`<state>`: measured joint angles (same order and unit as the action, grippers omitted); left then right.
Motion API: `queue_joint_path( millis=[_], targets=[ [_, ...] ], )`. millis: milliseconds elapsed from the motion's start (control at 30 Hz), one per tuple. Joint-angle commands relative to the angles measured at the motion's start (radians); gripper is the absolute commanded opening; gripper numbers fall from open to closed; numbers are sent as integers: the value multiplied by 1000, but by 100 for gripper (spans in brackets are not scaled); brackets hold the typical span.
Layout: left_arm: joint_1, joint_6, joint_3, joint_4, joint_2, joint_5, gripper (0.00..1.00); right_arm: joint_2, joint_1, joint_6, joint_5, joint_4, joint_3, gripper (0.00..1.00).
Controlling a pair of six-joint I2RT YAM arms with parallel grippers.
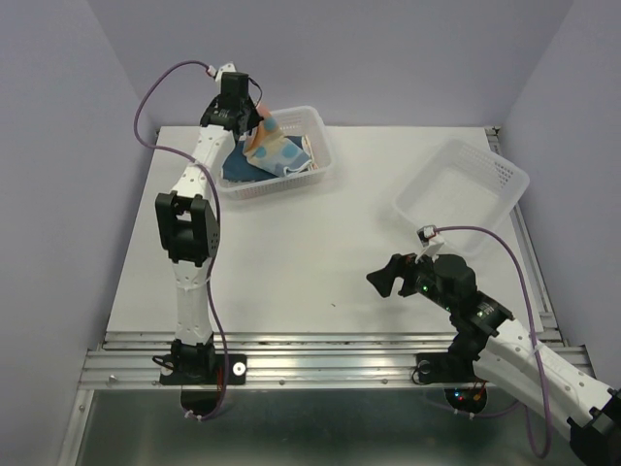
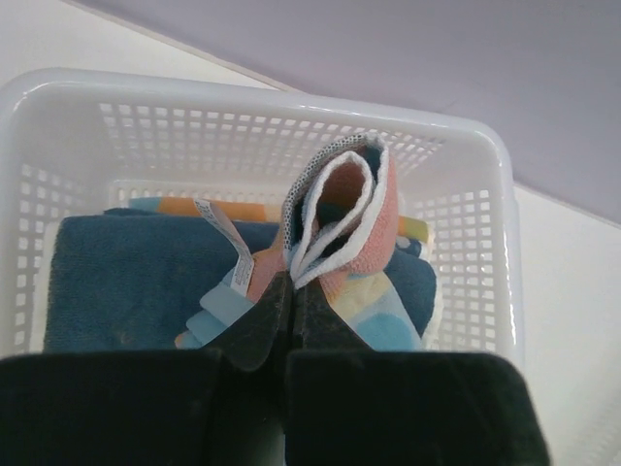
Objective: Fold and stack the towels
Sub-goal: Neatly place the folded towel into the bin
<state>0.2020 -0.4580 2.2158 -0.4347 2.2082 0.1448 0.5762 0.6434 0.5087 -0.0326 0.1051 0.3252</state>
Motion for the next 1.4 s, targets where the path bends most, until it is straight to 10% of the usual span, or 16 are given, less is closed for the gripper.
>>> queue_joint_path(
  millis=[0, 867, 1367],
  targets=[
    [26, 5, 7, 109, -100, -103, 0, -6, 6, -9, 20, -30, -21, 100],
    [105, -10, 137, 205, -108, -186, 0, -4, 7, -4, 28, -28, -23, 100],
    [47, -103, 73, 62, -116, 160, 0, 7, 6, -6, 26, -31, -23, 100]
  ],
)
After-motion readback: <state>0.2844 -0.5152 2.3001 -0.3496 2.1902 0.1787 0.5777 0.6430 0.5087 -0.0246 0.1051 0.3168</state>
